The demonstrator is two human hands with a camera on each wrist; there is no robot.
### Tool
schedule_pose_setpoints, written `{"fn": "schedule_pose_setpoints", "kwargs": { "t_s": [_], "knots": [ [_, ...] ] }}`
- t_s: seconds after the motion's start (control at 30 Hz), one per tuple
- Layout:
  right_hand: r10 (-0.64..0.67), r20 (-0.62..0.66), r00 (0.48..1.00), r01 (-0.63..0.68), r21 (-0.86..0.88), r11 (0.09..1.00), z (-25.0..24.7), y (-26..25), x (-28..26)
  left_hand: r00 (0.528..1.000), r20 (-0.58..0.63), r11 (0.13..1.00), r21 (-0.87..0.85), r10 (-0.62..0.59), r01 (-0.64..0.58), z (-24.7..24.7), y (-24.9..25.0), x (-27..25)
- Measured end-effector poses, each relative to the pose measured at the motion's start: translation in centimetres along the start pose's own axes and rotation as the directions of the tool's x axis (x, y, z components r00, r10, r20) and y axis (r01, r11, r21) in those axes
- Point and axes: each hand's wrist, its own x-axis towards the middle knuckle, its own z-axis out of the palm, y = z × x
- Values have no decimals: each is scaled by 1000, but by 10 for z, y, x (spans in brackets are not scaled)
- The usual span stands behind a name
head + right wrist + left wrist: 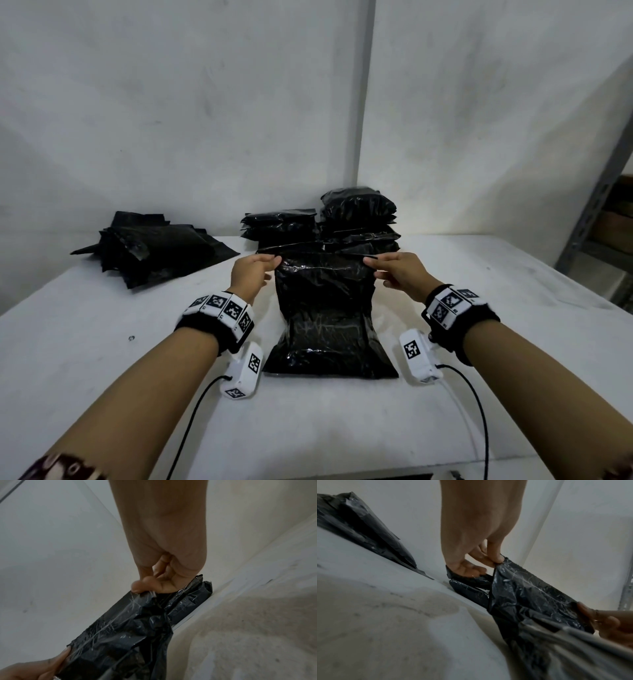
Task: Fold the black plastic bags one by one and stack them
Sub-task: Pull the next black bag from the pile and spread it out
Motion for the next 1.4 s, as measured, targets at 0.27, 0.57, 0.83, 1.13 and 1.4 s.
{"fn": "schedule_pose_setpoints", "kwargs": {
  "t_s": [0.27, 0.57, 0.83, 1.13, 1.4],
  "knots": [
    [39, 50, 998, -49, 226, 973, 9, -7, -4, 994, 3, 987, -122, -105, 105, 5, 8, -5],
    [-62, 7, 998, 63, -188, 980, -1, -7, -16, 977, 128, 983, 100, -168, 156, -3, 11, -11],
    [147, 317, 937, -147, -23, 989, 2, -8, -29, 852, 433, 933, -62, -294, 354, -8, 16, -25],
    [194, 347, 918, -218, 32, 975, -1, 11, -23, 845, 440, 950, 65, -303, 307, -15, -6, -21],
    [221, 349, 911, -260, 68, 963, -8, 1, -33, 888, 345, 930, -95, -304, 355, -14, 1, -25]
  ]
}}
